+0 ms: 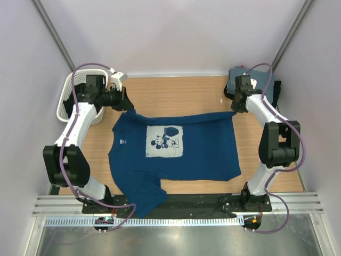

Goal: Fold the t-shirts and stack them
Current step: Fold the tshirt

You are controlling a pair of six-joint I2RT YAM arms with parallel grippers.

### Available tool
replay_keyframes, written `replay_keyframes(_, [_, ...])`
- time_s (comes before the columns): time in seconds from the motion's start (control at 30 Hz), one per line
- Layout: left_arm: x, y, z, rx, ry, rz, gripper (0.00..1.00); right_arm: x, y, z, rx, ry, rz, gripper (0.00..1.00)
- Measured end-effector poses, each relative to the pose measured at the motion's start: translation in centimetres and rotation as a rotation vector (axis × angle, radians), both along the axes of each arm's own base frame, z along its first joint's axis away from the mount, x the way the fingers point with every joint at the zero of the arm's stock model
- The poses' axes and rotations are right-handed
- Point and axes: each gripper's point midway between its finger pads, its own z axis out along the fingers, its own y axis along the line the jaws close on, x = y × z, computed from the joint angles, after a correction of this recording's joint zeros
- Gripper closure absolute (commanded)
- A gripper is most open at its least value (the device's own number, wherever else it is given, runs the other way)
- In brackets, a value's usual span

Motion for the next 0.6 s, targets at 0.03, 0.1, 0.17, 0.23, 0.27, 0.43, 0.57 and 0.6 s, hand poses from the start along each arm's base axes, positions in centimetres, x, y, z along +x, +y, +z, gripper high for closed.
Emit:
replay_keyframes(0.03, [-0.4, 0.1, -0.2, 0.007, 0.001, 0.003, 1.0, -0.4, 0.0, 0.0, -0.001, 0.002, 0.0, 0.99])
replay_keyframes(0.1, [-1.0, 0.3, -0.3, 0.019, -0.008, 0.005, 1.0, -1.3, -0.1, 0.0, -0.001, 0.009, 0.0, 0.99])
replay_keyframes(0.17, [-1.5, 0.5, -0.2, 0.03, -0.021, 0.006, 1.0, -2.2, -0.1, -0.2, -0.001, 0.019, 0.001, 0.99])
replay_keyframes(0.23, [-2.0, 0.6, 0.0, 0.038, -0.035, 0.012, 1.0, -3.0, -0.2, -0.4, 0.0, 0.028, -0.002, 0.99])
replay_keyframes(0.27, [-2.2, 0.7, 0.0, 0.041, -0.037, 0.015, 1.0, -3.3, -0.2, -0.6, 0.001, 0.034, -0.002, 0.99])
replay_keyframes(0.43, [-3.6, 1.2, -0.9, 0.062, -0.029, 0.036, 1.0, -5.1, -0.1, -1.3, 0.009, 0.061, -0.007, 0.99])
replay_keyframes(0.57, [-4.4, 1.6, -2.0, 0.081, -0.012, 0.054, 1.0, -6.0, 0.1, -1.6, 0.027, 0.07, -0.007, 0.99])
replay_keyframes(0.6, [-4.5, 1.7, -2.2, 0.088, -0.009, 0.061, 1.0, -6.3, 0.2, -1.8, 0.03, 0.074, -0.007, 0.99])
